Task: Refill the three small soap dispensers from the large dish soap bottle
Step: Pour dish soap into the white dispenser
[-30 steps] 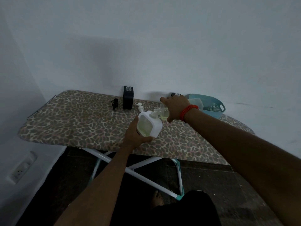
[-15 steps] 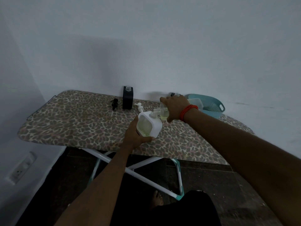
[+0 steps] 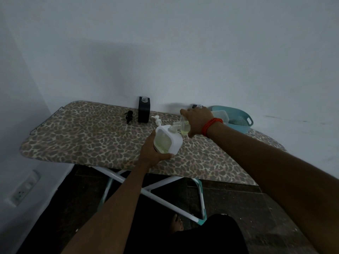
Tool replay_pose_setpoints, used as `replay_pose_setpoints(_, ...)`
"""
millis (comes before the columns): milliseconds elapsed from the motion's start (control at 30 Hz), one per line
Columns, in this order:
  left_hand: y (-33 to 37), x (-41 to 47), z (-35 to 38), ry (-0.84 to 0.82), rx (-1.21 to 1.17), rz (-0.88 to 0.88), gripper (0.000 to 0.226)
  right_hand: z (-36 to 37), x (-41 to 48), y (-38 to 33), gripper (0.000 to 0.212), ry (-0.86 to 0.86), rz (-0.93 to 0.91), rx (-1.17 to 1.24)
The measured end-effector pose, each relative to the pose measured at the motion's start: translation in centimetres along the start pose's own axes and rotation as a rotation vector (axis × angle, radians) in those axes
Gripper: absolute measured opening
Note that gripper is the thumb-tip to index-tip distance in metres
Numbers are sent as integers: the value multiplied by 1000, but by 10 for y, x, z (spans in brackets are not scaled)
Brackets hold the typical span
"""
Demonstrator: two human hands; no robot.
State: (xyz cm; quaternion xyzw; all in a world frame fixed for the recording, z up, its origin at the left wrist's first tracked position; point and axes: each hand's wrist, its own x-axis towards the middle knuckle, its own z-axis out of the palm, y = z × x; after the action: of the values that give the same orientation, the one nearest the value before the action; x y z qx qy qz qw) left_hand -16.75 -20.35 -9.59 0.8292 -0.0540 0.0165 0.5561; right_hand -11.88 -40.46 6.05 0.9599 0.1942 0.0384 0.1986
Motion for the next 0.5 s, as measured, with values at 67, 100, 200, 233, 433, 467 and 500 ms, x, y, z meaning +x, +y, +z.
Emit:
replay_pose_setpoints(67,-1,0,0,-3,-4,-4,128,0,0,0,92,-2,0,-2)
replay_pose_setpoints(100,0,0,0,-6,-5,-5,129,0,0,0,92,-2,0,-3)
replay_pose_setpoints(200,1,-1,0,-3,-8,-9,133,0,0,-1,93,-6,0,-6)
replay_pose_setpoints(233,2,-1,0,0,-5,-10,134,0,0,-1,93,-5,0,-6)
replay_pose_setpoints(433,5,-3,-1,-1,-7,-2,134,-1,0,-1,93,-14,-2,-12)
replay_pose_setpoints(467,5,-3,-1,-3,-7,-1,134,-2,0,-1,93,-18,-3,-11)
replay_pose_setpoints(500,5,-3,-1,-4,-8,1,134,-2,0,-1,93,-20,-3,-9)
